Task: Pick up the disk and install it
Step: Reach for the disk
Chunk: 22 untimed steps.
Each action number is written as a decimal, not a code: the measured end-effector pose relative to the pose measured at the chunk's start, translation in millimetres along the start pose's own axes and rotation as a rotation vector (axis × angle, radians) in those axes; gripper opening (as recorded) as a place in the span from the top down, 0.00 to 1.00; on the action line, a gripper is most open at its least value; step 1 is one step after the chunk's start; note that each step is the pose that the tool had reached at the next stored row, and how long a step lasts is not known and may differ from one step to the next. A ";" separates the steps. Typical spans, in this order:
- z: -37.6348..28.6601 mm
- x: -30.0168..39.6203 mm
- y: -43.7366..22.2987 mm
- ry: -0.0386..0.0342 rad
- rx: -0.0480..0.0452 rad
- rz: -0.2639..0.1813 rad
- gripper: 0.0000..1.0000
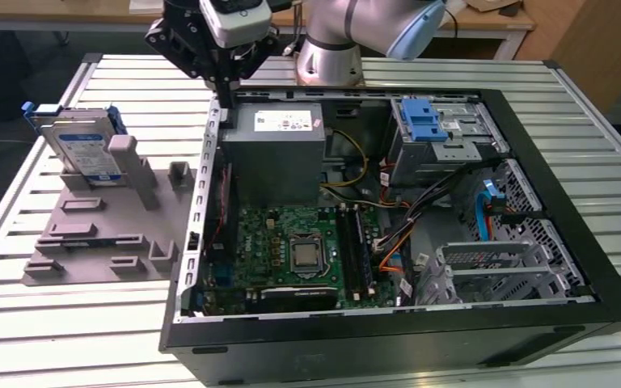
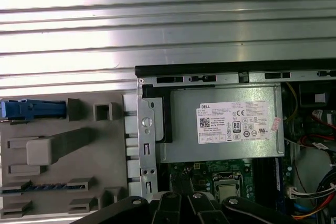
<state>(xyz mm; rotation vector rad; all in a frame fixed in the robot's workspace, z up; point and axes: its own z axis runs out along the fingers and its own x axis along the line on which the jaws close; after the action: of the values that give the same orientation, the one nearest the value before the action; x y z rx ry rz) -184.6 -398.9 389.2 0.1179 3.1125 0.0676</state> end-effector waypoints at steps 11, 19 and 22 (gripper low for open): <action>0.4 5.1 -0.4 0.0000 0.0000 0.000 0.89; 0.7 8.8 -0.7 0.0000 0.0000 0.000 0.89; 0.8 10.1 -0.8 0.0001 0.0000 0.000 0.89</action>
<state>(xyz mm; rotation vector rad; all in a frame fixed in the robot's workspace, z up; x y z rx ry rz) -194.7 -398.9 388.1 0.1179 3.1125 0.0676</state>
